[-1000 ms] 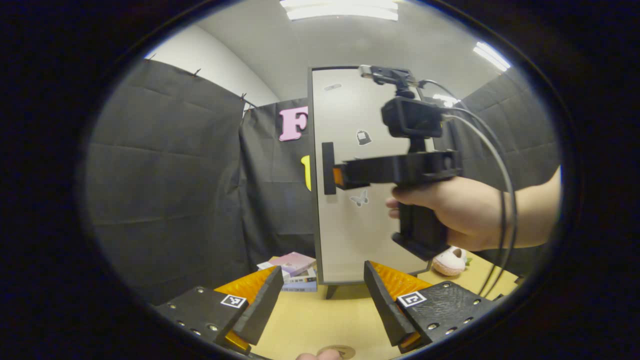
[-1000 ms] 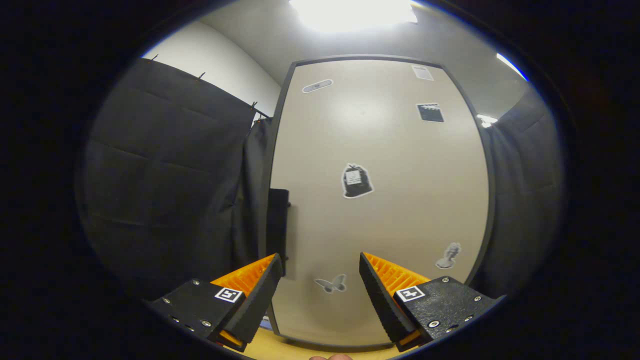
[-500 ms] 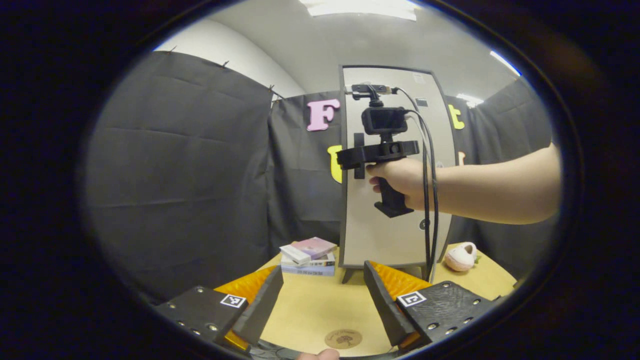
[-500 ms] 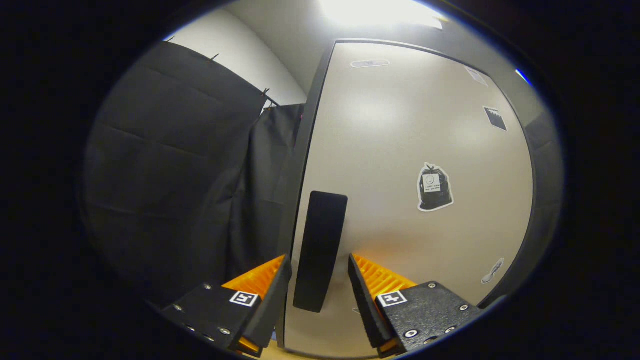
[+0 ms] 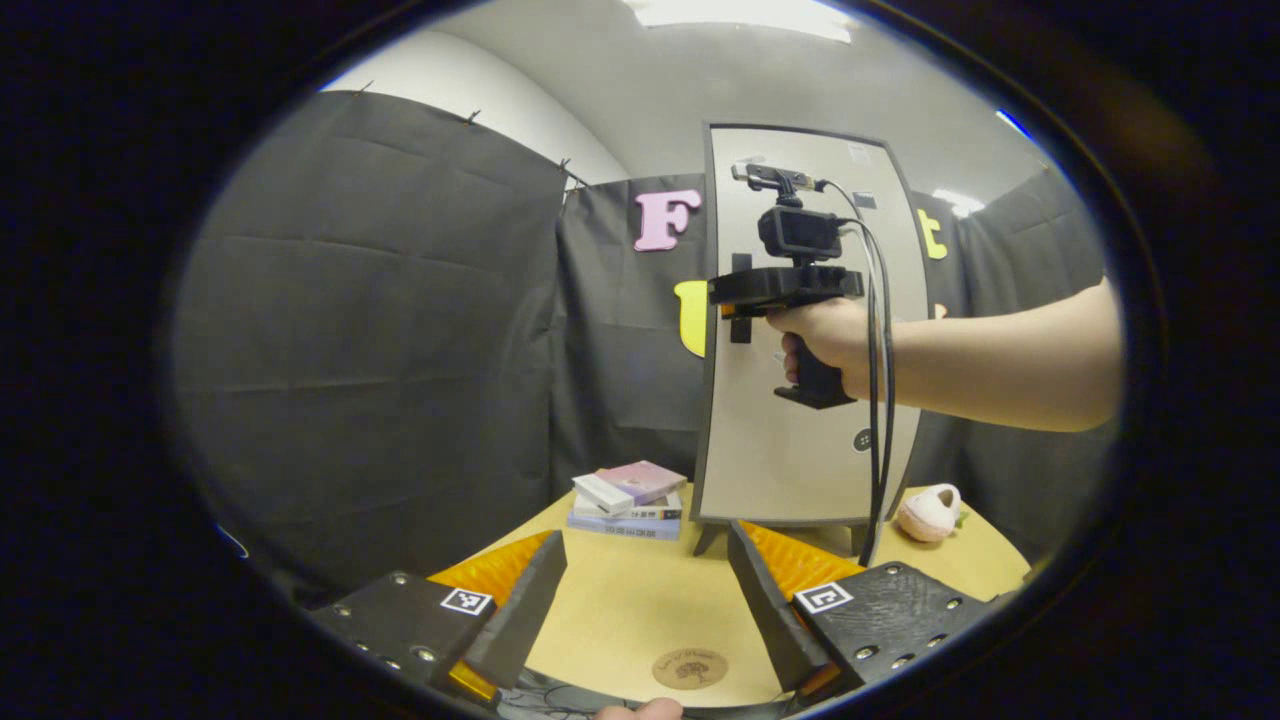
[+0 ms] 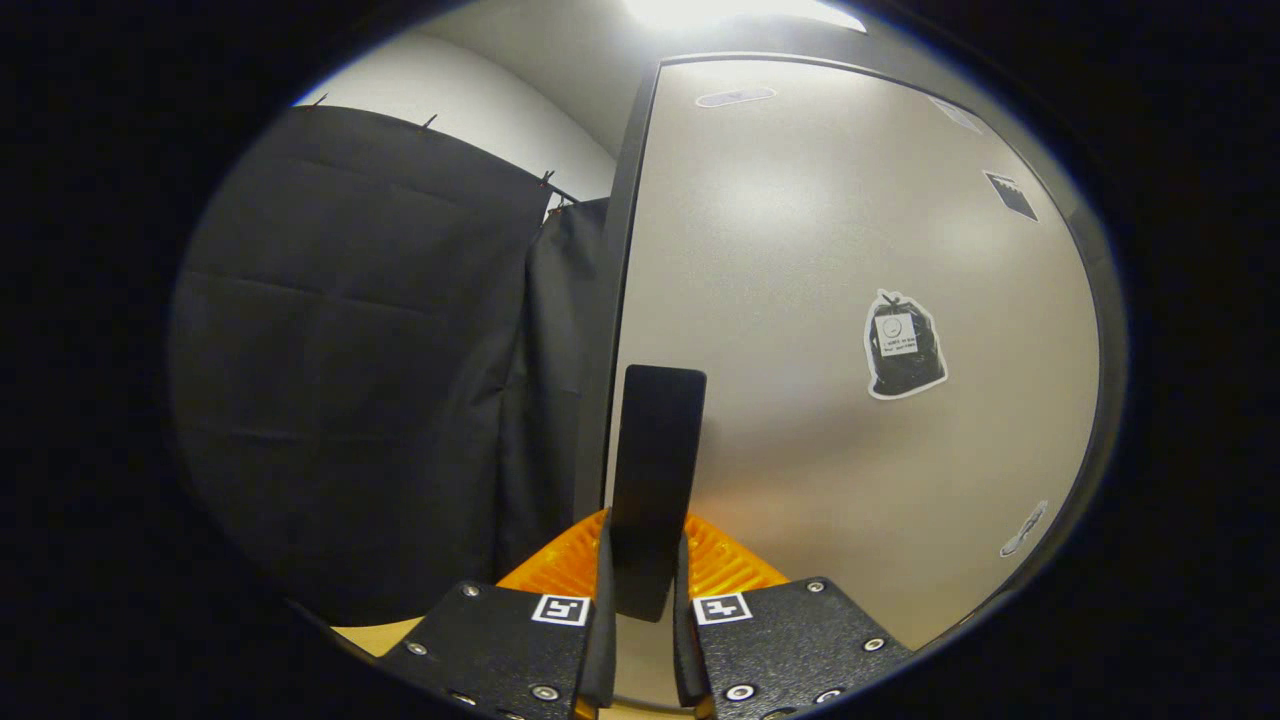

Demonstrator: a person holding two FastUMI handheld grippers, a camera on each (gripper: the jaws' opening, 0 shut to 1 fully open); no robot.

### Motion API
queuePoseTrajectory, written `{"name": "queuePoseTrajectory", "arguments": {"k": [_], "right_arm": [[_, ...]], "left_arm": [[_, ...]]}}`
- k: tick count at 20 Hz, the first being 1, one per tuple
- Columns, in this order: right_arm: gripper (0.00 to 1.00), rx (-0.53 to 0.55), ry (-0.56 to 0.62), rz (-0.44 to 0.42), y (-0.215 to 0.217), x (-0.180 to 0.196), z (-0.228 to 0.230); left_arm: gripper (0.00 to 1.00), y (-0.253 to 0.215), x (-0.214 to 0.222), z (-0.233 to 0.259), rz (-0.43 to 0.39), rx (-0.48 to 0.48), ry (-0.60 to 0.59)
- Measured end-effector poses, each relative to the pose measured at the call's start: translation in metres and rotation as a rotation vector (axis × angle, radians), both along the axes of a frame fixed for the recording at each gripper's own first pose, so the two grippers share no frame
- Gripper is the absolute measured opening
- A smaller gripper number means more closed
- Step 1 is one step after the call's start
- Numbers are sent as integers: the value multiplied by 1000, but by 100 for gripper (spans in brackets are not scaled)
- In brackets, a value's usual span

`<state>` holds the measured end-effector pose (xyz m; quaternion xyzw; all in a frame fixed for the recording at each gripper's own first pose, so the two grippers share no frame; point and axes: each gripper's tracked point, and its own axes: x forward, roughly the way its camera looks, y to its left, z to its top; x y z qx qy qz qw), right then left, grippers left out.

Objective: Open the cabinet door with the right hand, grasp the bottle in the cabinet with the left hand and place it on the coaster, then close the cabinet door with the right hand.

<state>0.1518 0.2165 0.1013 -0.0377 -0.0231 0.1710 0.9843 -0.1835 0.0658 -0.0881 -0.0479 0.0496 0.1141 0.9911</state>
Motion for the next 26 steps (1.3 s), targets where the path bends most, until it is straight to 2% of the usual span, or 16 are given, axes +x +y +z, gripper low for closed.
{"name": "queuePoseTrajectory", "arguments": {"k": [6,7,8,10,13,14,15,16,17,21,26], "right_arm": [[16,-17,32,61,0,-18,3],[16,-16,36,73,0,-25,3],[16,-16,40,83,-1,-31,4],[16,-17,47,108,-4,-50,8],[16,-17,56,157,-6,-54,5],[16,-18,59,172,-7,-61,6],[16,-16,66,186,-8,-67,6],[16,-12,73,196,-9,-72,6],[16,-15,78,206,-10,-77,6],[16,-5,89,253,-17,-101,8],[16,-11,106,343,-33,-123,9]], "left_arm": [[93,6,-1,-3,-5,14,-3],[96,7,-2,-6,-7,16,1],[93,8,-4,-7,-12,20,0],[94,10,-8,-7,-15,26,1],[93,6,-15,-9,-31,28,-4],[96,4,-16,-10,-38,31,-4],[93,3,-17,-13,-42,39,-1],[96,3,-20,-11,-45,48,-2],[94,3,-21,-10,-46,54,-6],[93,-6,-23,-9,-65,65,-16],[94,-23,-25,4,-32,48,-17]]}}
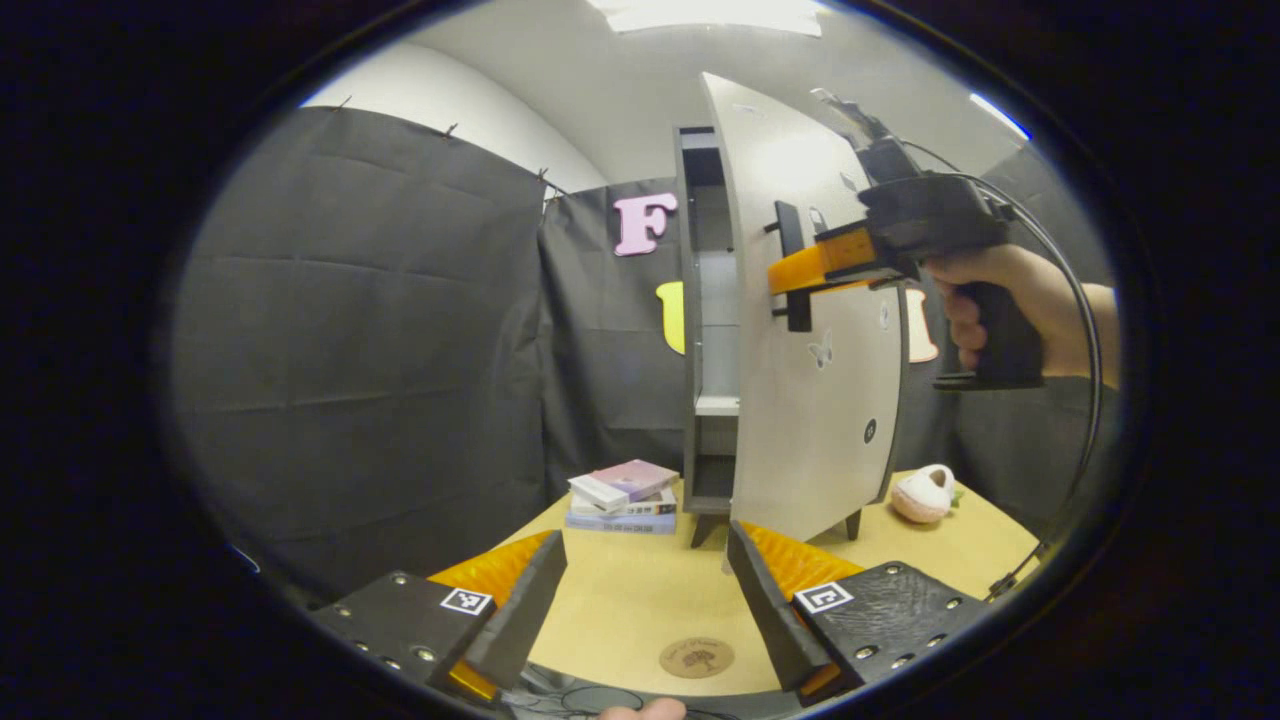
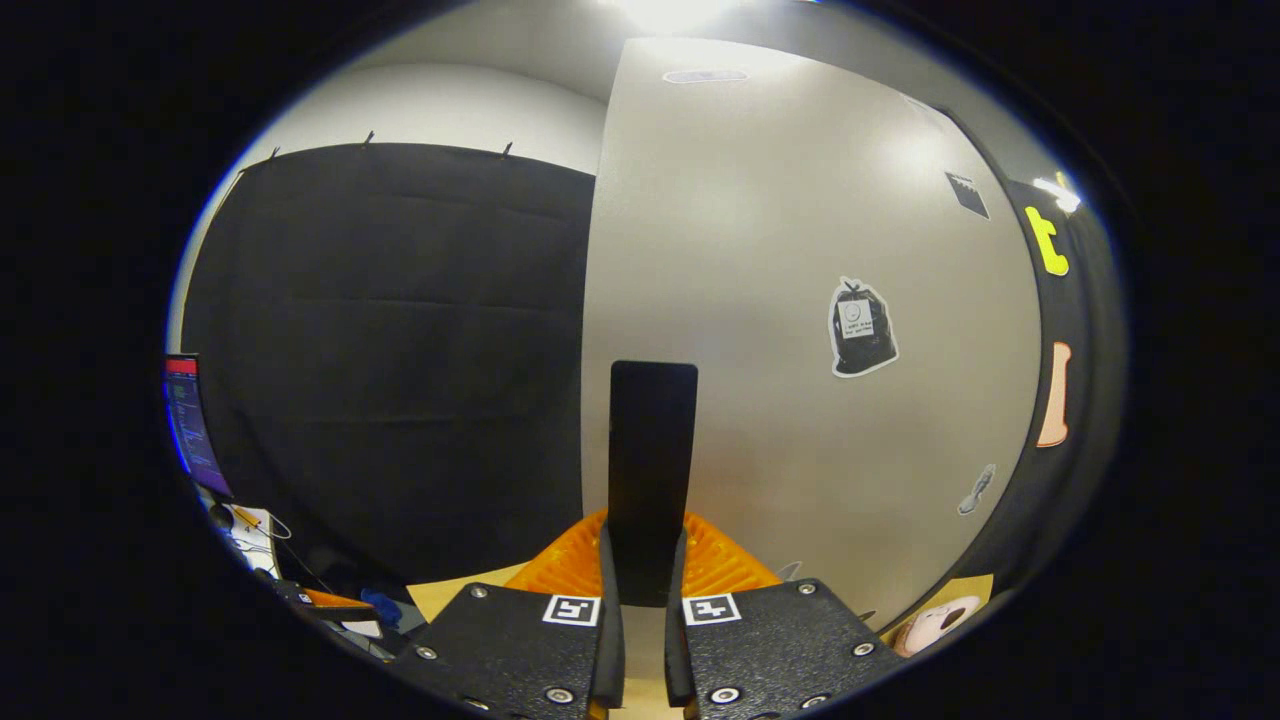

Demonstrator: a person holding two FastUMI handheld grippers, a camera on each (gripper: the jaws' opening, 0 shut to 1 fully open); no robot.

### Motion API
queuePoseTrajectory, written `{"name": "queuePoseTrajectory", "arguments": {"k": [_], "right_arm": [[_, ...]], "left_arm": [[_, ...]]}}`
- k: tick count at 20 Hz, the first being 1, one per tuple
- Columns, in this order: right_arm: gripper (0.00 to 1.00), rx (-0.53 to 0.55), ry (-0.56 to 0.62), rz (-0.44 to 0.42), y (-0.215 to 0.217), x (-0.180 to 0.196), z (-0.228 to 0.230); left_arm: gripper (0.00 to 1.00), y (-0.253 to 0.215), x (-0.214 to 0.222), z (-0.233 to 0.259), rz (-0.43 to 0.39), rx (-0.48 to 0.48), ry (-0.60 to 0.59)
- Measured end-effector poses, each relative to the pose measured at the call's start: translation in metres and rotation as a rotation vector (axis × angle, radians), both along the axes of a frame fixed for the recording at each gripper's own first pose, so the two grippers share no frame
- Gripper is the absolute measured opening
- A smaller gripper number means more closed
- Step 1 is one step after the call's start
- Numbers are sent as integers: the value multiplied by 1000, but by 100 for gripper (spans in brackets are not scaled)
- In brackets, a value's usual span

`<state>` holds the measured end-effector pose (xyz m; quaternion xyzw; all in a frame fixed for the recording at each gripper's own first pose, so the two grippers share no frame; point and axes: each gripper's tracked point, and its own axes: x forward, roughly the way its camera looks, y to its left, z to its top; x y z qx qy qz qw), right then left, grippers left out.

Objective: Open the cabinet door with the right hand, grasp the bottle in the cabinet with the left hand and place it on the coaster, then close the cabinet door with the right hand.

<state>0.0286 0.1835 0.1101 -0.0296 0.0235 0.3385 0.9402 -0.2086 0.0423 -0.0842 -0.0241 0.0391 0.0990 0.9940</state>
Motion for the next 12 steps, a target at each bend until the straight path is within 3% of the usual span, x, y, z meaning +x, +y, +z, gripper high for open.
{"name": "queuePoseTrajectory", "arguments": {"k": [5,6,7,12], "right_arm": [[16,9,27,43,-21,1,-7],[16,13,29,38,-25,5,-8],[16,17,31,25,-27,11,-10],[16,31,12,-90,-53,12,-9]], "left_arm": [[96,-34,-10,22,-4,35,5],[93,-41,-13,26,-8,42,6],[96,-50,-16,28,-12,47,9],[93,-86,-21,41,-35,96,16]]}}
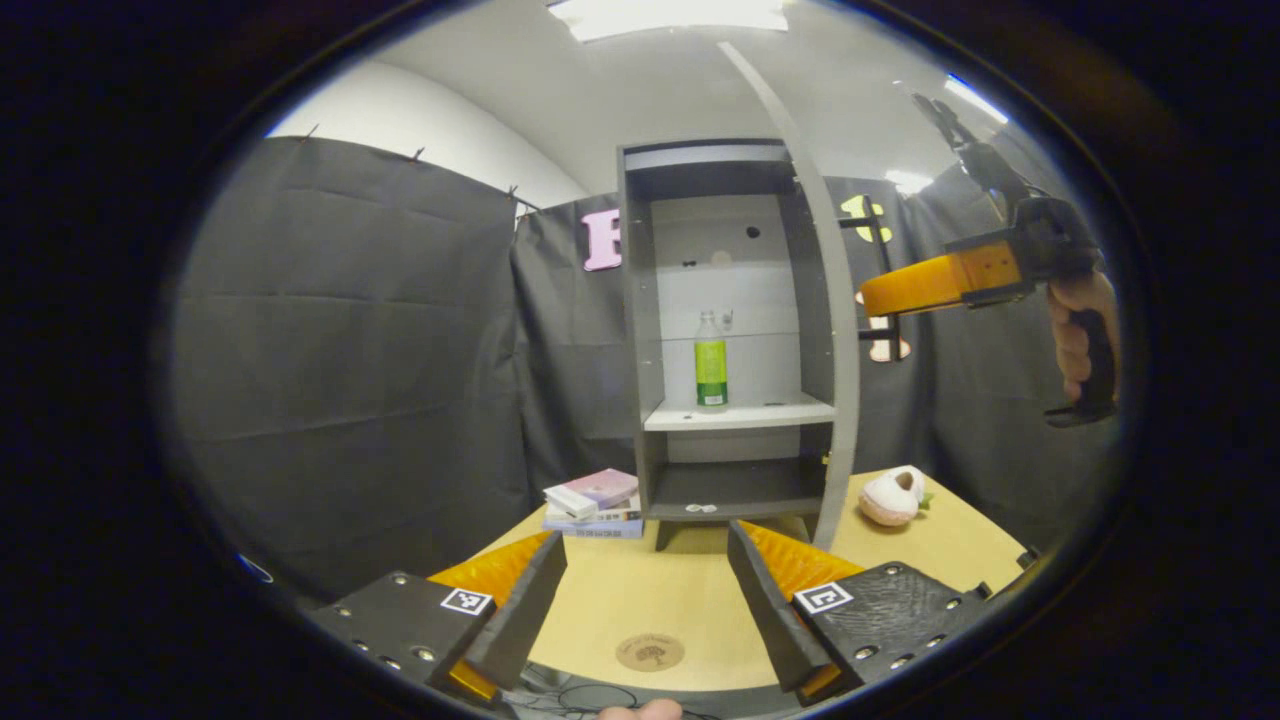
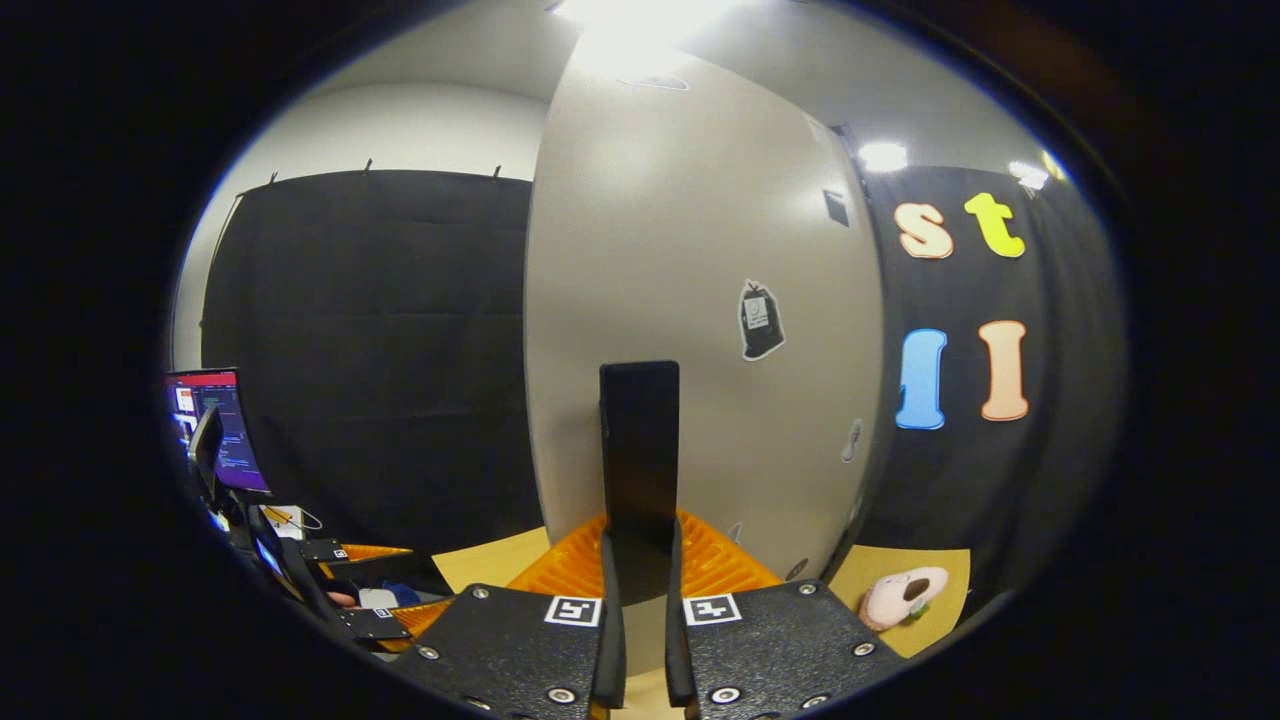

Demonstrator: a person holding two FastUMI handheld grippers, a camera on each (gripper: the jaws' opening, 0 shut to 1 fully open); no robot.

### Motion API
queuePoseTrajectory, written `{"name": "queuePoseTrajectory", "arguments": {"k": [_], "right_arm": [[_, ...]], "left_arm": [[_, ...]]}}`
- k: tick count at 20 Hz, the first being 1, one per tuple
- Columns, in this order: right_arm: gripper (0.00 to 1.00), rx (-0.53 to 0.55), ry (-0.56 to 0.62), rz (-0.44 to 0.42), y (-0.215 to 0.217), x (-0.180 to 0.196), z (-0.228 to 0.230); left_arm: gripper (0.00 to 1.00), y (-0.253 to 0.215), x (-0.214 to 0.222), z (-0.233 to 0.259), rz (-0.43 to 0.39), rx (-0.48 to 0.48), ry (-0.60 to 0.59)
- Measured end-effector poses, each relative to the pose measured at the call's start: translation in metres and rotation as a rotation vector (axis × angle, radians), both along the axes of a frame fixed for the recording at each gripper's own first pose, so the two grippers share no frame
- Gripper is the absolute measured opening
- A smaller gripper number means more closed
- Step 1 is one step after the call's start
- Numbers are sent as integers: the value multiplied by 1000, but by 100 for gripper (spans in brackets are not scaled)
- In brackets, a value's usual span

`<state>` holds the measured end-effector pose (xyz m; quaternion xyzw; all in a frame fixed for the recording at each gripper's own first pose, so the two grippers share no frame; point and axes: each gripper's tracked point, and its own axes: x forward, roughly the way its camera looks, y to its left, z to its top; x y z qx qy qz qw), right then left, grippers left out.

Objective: Open the cabinet door with the right hand, grasp the bottle in the cabinet with the left hand and place it on the coaster, then close the cabinet door with the right hand.

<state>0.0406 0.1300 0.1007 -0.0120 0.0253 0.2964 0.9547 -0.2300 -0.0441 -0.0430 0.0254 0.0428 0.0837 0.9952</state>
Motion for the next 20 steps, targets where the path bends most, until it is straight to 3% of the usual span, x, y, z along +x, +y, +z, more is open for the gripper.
{"name": "queuePoseTrajectory", "arguments": {"k": [11,15,20], "right_arm": [[14,61,-5,-299,-37,-1,0],[14,134,42,-293,-36,-4,-1],[19,130,25,-341,-47,-22,-10]], "left_arm": [[96,-50,59,35,-82,33,-45],[96,-58,101,50,-117,43,-82],[93,-55,178,60,-154,66,-101]]}}
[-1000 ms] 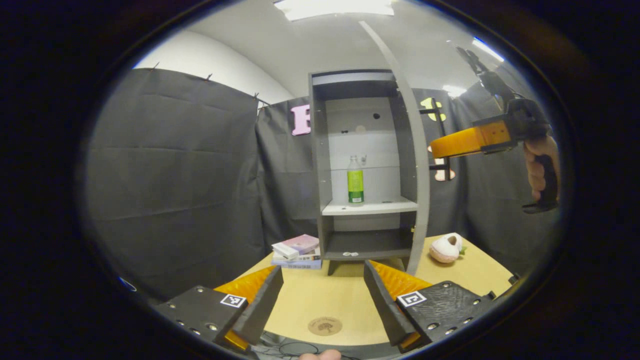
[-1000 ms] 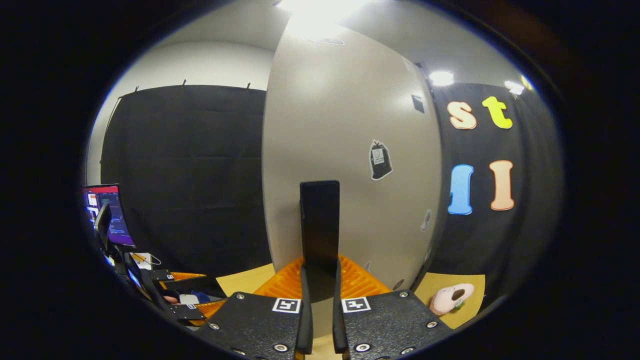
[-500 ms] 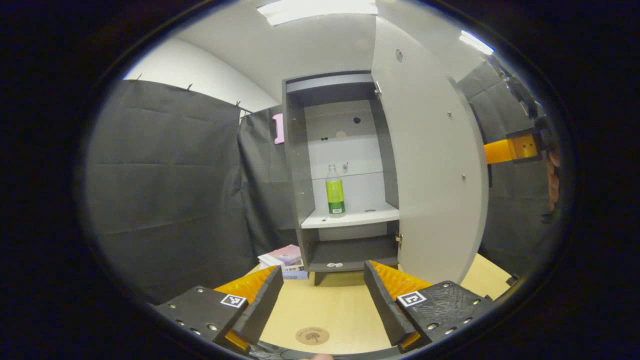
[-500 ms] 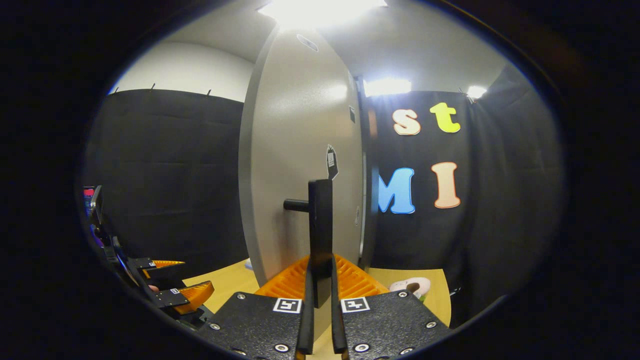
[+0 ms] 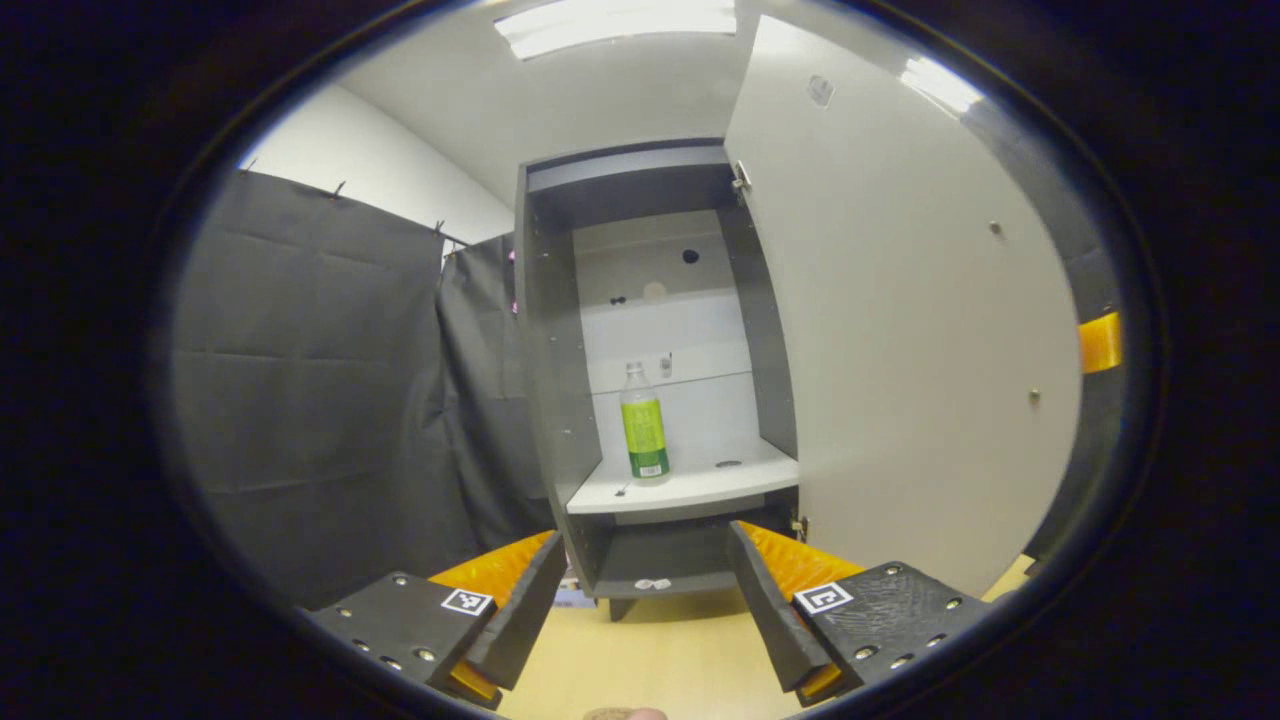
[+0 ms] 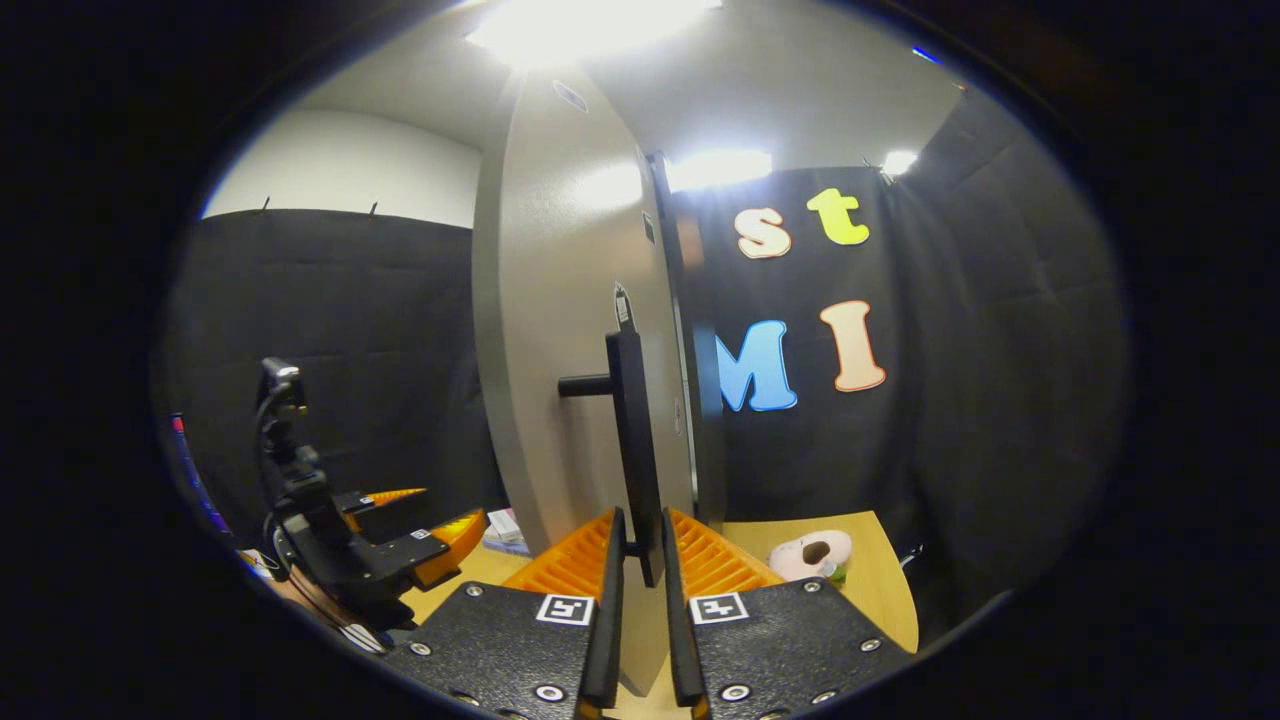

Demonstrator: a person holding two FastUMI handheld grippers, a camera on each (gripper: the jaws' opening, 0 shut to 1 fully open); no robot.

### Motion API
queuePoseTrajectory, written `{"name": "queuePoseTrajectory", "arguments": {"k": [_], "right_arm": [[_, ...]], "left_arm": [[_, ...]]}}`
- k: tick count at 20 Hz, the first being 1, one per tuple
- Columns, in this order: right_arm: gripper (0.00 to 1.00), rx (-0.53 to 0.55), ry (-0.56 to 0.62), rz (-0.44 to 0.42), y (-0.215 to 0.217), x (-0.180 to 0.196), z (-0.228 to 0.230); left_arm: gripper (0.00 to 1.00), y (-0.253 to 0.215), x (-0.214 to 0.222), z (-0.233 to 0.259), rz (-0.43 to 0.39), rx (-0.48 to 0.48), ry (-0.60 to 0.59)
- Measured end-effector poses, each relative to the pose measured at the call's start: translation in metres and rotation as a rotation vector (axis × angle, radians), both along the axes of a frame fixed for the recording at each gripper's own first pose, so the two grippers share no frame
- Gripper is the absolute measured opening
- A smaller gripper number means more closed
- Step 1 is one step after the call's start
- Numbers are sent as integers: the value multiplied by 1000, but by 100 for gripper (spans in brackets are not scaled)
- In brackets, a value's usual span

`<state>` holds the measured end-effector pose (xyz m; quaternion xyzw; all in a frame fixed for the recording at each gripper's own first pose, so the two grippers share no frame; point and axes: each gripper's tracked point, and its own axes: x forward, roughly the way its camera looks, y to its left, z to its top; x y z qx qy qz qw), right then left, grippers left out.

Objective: Open the cabinet door with the right hand, grasp the bottle in the cabinet with the left hand and place it on the coaster, then close the cabinet door with the right hand.

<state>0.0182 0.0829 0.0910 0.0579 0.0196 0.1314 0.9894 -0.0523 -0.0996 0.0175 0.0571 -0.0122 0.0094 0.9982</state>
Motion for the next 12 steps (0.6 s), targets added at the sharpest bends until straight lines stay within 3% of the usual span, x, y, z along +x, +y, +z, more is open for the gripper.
{"name": "queuePoseTrajectory", "arguments": {"k": [2,3,4,5,7,8,9,11,12], "right_arm": [[45,-36,-3,-78,-25,-16,-12],[76,-52,-31,-135,-43,-21,-11],[91,-60,-67,-210,-63,-24,-7],[96,-66,-88,-270,-79,-30,-6],[96,-48,-81,-377,-105,-31,-13],[95,-31,-60,-424,-116,-31,-18],[95,-9,-40,-465,-126,-31,-22],[95,31,-9,-536,-138,-32,-27],[95,43,0,-570,-142,-33,-30]], "left_arm": [[96,4,42,6,-8,8,-18],[96,4,63,12,-20,12,-32],[96,4,85,14,-33,17,-37],[93,6,106,15,-35,19,-37],[90,7,152,18,-44,6,-47],[96,6,172,20,-53,2,-54],[90,7,192,20,-55,12,-59],[96,7,231,15,-54,28,-52],[93,8,249,11,-49,20,-46]]}}
